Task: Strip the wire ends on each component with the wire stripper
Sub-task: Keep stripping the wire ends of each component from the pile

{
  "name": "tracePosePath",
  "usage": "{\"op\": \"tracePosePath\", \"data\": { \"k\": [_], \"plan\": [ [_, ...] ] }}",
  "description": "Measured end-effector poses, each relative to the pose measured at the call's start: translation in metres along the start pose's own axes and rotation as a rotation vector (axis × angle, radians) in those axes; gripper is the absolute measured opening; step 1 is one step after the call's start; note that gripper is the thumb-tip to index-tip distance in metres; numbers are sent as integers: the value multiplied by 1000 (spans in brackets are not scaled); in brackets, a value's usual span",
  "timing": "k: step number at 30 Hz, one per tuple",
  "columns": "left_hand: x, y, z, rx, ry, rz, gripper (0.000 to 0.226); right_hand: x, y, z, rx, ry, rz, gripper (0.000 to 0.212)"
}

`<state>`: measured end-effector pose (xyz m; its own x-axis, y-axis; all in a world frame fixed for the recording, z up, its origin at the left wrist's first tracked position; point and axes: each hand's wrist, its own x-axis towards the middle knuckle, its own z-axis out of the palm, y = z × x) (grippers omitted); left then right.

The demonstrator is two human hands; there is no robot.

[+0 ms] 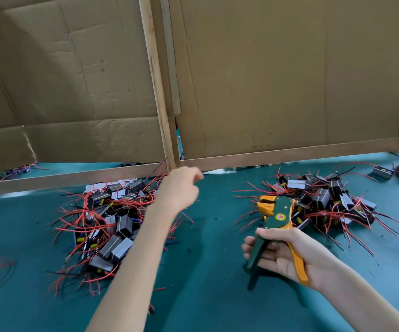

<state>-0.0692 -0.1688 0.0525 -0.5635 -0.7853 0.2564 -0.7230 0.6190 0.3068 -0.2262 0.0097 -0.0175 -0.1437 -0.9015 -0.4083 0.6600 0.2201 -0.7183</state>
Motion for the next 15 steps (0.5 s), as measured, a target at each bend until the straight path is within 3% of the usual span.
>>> {"op": "tracePosePath", "data": {
  "k": [2, 4, 15],
  "plan": [
    [-4, -31, -1, 316, -21, -114, 33, 0, 1, 0, -6, -3, 2, 22],
    [-4, -49, 4, 419, -58, -173, 27, 1, 1, -1, -10, -3, -1, 26],
    [-4, -60, 33, 233, 6, -208, 9, 1, 2, -3, -9, 8, -8, 27]
  ]
}}
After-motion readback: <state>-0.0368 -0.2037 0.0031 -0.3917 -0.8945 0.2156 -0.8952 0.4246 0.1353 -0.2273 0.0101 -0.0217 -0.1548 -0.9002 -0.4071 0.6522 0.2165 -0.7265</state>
